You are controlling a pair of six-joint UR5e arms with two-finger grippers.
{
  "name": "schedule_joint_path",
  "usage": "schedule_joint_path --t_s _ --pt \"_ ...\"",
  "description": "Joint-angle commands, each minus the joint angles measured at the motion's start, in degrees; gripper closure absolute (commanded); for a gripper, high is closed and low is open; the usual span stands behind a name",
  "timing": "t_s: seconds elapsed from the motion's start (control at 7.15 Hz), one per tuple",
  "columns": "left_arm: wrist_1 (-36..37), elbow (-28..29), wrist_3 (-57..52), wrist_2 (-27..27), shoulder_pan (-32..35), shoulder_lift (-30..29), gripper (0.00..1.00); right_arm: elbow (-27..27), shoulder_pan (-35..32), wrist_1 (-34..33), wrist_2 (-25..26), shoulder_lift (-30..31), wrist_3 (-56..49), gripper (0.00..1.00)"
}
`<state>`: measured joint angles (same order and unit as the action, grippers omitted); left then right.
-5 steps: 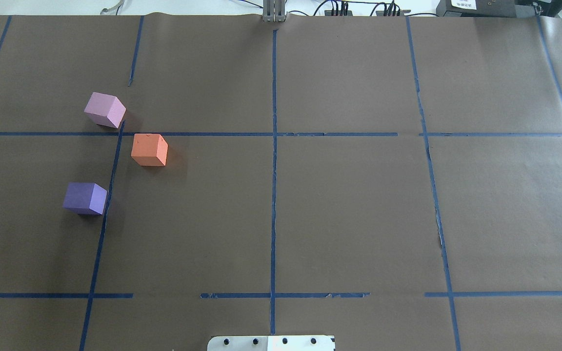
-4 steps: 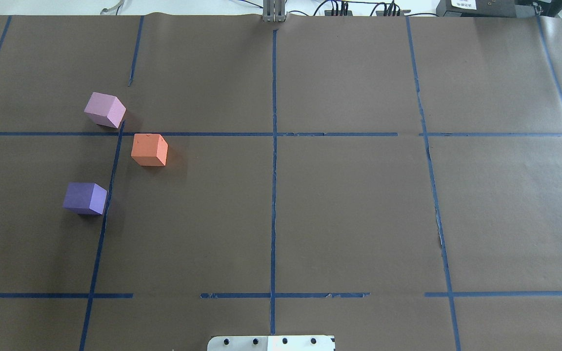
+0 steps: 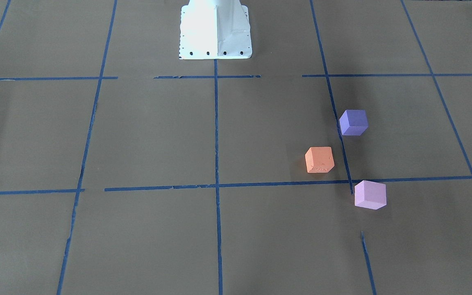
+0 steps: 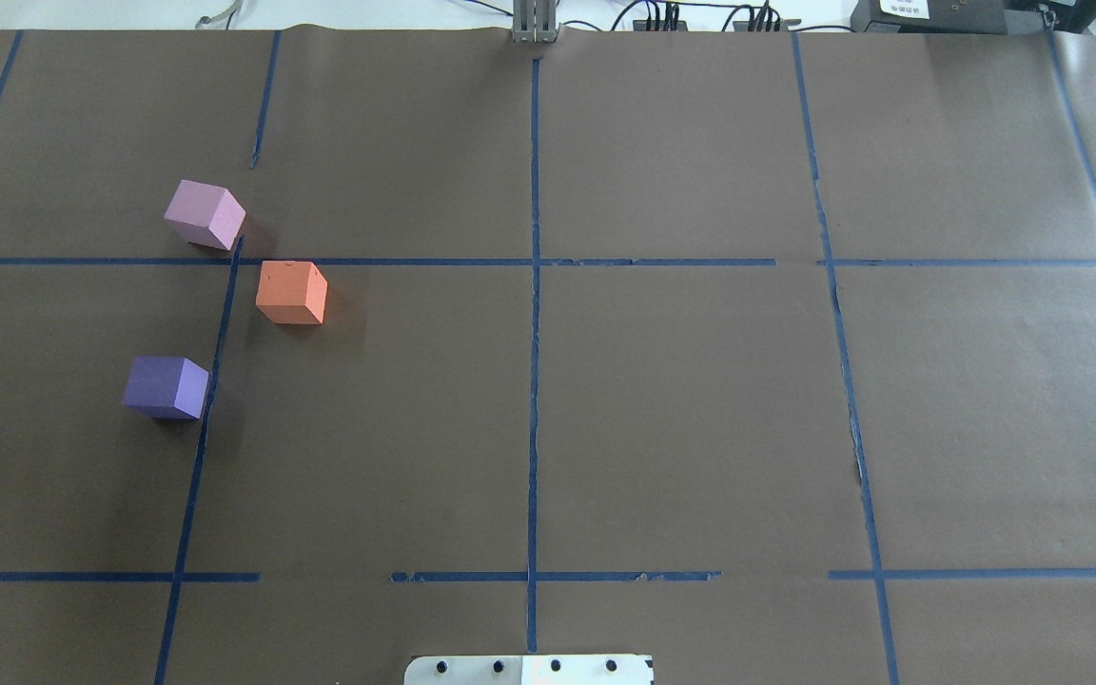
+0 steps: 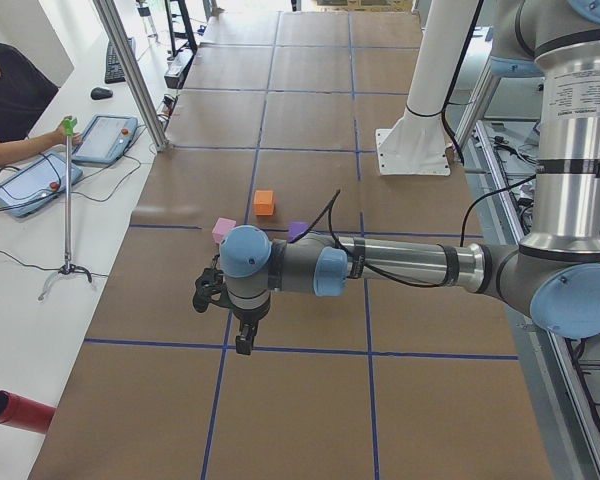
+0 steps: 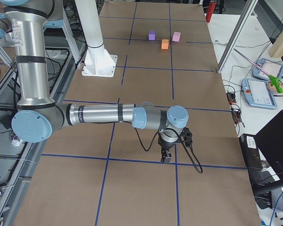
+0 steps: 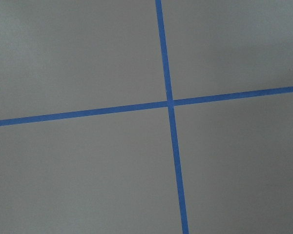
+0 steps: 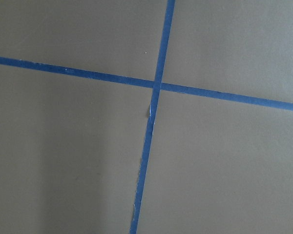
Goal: Arrange blocks in a line
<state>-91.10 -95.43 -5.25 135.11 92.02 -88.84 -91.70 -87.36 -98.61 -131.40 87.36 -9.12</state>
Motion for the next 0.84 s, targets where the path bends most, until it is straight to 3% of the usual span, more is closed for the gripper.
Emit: schedule_joint_path --t_s 0.0,0.28,0.7 --pt "0.2 -1.7 0.8 0.1 -0.1 -1.5 0.00 0.0 0.0 0.0 0.0 0.0 0.1 0.00" --pt "2.9 -9.0 16.4 -0.3 -10.5 -6.3 0.00 -0.1 0.0 0.0 0.0 0.0 0.1 0.00" --pt "14.5 -10.7 33.9 -0.4 -22.4 -23.1 0.00 0.0 0.0 0.0 0.0 0.0 0.1 0.00"
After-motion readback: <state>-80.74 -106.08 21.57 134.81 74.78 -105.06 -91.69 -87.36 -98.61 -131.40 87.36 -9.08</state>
